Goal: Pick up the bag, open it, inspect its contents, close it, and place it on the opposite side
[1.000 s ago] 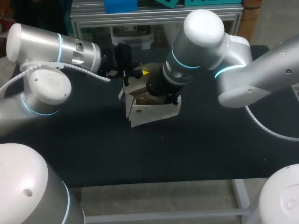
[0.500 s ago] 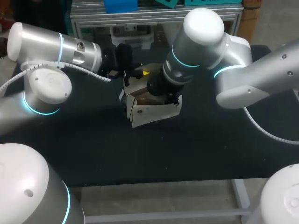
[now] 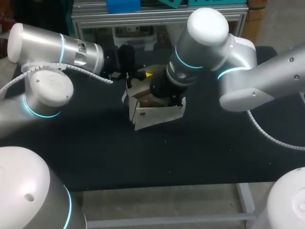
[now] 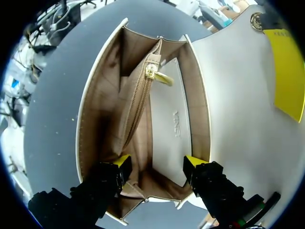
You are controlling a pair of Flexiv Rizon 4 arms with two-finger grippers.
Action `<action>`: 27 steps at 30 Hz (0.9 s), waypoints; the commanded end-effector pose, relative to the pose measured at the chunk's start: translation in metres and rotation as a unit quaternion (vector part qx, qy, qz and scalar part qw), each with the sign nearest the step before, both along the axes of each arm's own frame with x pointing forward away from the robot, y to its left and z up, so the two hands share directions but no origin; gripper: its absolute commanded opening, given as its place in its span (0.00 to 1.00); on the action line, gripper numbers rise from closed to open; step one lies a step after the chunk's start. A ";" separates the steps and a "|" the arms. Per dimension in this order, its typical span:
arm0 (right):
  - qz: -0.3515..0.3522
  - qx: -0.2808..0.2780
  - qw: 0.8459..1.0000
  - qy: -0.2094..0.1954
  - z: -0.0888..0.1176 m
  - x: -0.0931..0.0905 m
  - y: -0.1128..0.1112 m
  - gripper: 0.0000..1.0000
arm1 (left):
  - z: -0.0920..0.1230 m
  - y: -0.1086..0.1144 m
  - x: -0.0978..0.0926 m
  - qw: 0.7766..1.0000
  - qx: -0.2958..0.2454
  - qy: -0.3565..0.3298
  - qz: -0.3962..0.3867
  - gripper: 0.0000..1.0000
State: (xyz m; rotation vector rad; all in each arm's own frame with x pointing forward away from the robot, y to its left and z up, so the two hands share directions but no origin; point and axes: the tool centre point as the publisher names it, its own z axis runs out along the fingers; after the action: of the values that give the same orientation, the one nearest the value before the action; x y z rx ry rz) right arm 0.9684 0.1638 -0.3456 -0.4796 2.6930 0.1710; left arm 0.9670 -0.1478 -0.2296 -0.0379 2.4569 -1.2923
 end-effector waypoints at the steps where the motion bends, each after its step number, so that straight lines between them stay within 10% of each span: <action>1: 0.000 0.000 1.000 -0.002 -0.005 0.003 0.000 1.00 | -0.002 -0.003 -0.001 1.000 -0.001 0.000 -0.001 0.00; 11: 0.002 0.006 1.000 -0.012 0.000 0.004 0.002 0.95 | -0.002 -0.003 -0.002 1.000 0.000 0.002 -0.003 0.00; 14: -0.004 0.019 0.999 -0.032 0.006 0.003 0.001 0.00 | -0.003 -0.004 -0.002 1.000 0.001 0.003 -0.003 0.00; 27: -0.037 0.101 0.973 -0.204 0.071 -0.015 -0.012 0.00 | 0.000 -0.011 -0.004 1.000 0.011 0.009 0.000 0.00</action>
State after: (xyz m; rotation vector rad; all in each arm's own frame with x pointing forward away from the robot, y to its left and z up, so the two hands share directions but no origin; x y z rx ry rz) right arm 0.9721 0.1626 -0.2829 -0.3543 2.4290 0.2594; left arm 0.9643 -0.1555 -0.2312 -0.0377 2.4851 -1.2785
